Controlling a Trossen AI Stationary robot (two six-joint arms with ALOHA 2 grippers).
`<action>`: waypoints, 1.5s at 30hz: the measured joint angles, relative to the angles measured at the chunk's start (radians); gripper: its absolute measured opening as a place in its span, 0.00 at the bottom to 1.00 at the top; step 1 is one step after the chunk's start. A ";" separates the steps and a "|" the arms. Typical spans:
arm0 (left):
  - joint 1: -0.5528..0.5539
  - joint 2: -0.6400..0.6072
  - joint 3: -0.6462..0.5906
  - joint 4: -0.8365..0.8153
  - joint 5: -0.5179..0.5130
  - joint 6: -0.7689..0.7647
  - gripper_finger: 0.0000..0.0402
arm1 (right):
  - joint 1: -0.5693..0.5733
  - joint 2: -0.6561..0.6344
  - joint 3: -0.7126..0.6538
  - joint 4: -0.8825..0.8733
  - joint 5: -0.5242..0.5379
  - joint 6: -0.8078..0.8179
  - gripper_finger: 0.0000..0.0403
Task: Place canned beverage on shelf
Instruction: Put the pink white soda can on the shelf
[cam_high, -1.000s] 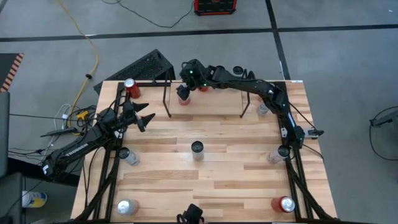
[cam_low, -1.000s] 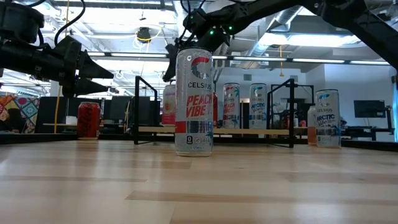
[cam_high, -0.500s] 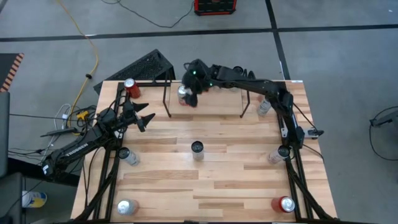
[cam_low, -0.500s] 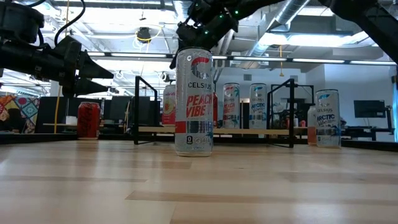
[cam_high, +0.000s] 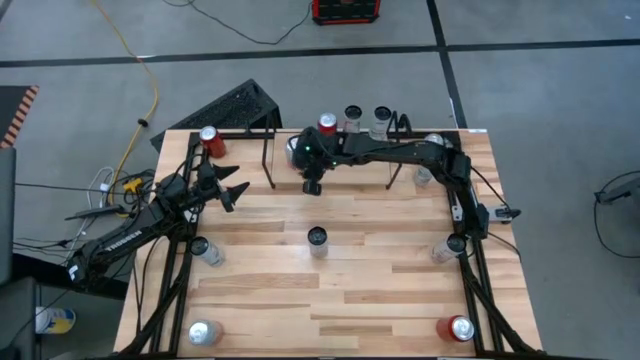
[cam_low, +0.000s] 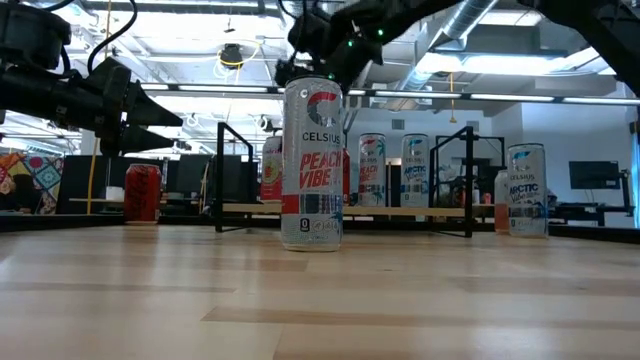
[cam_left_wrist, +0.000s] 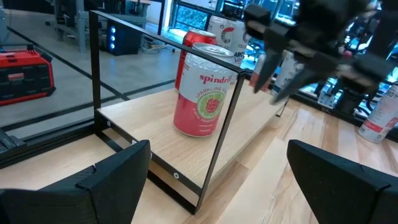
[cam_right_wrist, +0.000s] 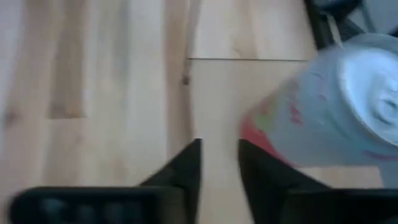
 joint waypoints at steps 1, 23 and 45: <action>0.000 0.000 0.000 0.000 0.000 0.000 0.91 | -0.007 0.000 -0.010 0.012 0.004 0.000 0.24; 0.000 0.000 0.000 0.000 0.000 0.000 0.91 | -0.034 0.000 -0.082 0.204 -0.046 -0.027 0.04; 0.000 0.000 0.000 0.000 0.000 0.000 0.91 | -0.084 0.000 -0.082 0.239 -0.046 -0.077 0.04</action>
